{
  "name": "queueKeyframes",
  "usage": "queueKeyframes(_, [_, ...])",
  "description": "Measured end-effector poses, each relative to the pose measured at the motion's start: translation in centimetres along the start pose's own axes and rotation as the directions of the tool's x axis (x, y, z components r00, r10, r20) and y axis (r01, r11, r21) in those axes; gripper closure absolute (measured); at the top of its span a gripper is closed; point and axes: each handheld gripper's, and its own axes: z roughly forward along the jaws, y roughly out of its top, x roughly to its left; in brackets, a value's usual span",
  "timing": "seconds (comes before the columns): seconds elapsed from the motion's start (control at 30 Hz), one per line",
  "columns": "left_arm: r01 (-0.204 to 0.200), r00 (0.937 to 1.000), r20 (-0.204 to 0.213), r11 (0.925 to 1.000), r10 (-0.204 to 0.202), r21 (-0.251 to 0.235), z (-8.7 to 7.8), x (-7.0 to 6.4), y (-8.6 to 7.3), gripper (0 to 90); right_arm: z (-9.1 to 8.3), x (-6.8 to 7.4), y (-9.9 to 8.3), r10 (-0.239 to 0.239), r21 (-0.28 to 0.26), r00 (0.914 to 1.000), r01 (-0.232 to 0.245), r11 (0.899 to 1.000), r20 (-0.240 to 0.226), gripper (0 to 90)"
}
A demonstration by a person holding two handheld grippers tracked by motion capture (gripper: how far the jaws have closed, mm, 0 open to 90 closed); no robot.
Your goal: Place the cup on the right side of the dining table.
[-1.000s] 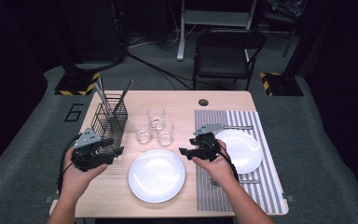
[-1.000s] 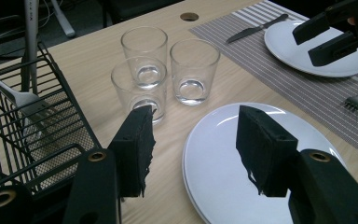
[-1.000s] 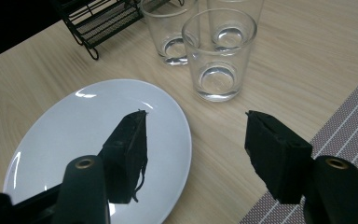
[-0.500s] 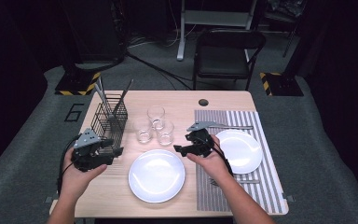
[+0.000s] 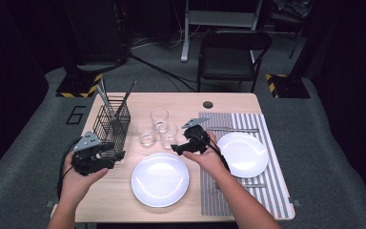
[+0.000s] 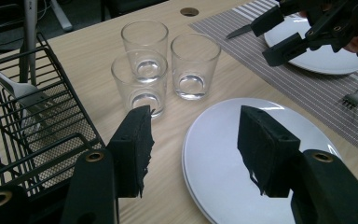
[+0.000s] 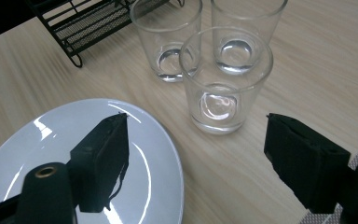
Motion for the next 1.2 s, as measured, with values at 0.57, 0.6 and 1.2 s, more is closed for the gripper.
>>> queueKeyframes(0.57, [0.005,1.0000,-0.003,0.9999,-0.005,-0.012,-0.2,0.1,0.0,44.8,2.8,0.4,2.9,-0.016,0.013,0.9990,0.016,1.000,0.042,9.5])
queueKeyframes(0.6, [0.005,1.0000,-0.001,0.9999,-0.005,-0.011,-0.2,0.2,0.0,44.8,3.1,0.4,3.0,-0.024,0.016,0.9987,0.024,1.000,0.046,9.0])
queueKeyframes(1.2, [0.008,1.0000,-0.002,0.9998,-0.008,-0.019,-0.4,0.3,-0.1,44.8,6.5,-0.5,3.5,0.021,0.053,0.9944,-0.027,0.998,0.104,1.1])
